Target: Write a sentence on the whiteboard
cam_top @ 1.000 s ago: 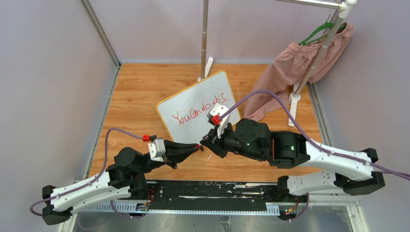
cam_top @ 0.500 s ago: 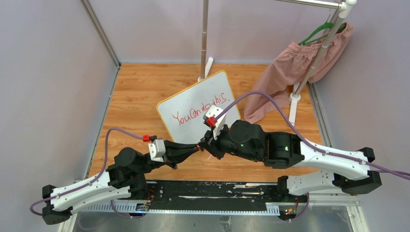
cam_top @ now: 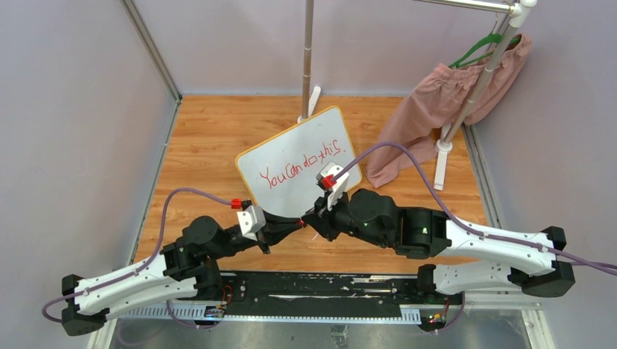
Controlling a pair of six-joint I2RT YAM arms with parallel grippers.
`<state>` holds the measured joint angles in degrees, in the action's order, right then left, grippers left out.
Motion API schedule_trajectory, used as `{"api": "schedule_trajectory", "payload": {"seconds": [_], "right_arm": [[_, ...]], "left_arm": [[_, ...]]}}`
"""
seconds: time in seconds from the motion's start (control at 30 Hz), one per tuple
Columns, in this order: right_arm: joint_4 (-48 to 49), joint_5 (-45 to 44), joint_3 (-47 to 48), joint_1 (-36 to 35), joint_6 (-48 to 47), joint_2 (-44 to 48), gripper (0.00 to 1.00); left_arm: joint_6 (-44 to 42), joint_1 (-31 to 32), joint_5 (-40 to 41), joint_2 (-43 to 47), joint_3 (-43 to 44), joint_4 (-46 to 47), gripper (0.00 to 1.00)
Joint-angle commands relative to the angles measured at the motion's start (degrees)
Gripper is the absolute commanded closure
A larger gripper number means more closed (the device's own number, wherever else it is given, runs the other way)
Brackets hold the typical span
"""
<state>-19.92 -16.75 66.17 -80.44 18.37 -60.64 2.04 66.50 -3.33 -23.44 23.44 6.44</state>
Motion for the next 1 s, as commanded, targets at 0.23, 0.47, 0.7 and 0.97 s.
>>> {"api": "schedule_trajectory", "payload": {"seconds": [0.23,0.47,0.7,0.97], "right_arm": [[11.91,2.30,-14.09,4.81,11.73,8.44,1.00],[18.49,5.41,-21.54,7.97,17.13,13.05,1.00],[23.01,7.33,-25.44,8.81,21.01,13.13,1.00],[26.78,7.88,-28.11,8.98,23.86,11.91,1.00]], "left_arm": [[-1.33,0.30,0.37,-8.05,12.07,-5.81,1.00],[-1.93,0.30,0.27,-13.97,18.97,-15.82,1.00],[-1.31,0.30,-0.09,-19.16,24.77,-22.09,1.00],[-0.42,0.30,-0.29,-19.63,25.51,-21.26,1.00]]}}
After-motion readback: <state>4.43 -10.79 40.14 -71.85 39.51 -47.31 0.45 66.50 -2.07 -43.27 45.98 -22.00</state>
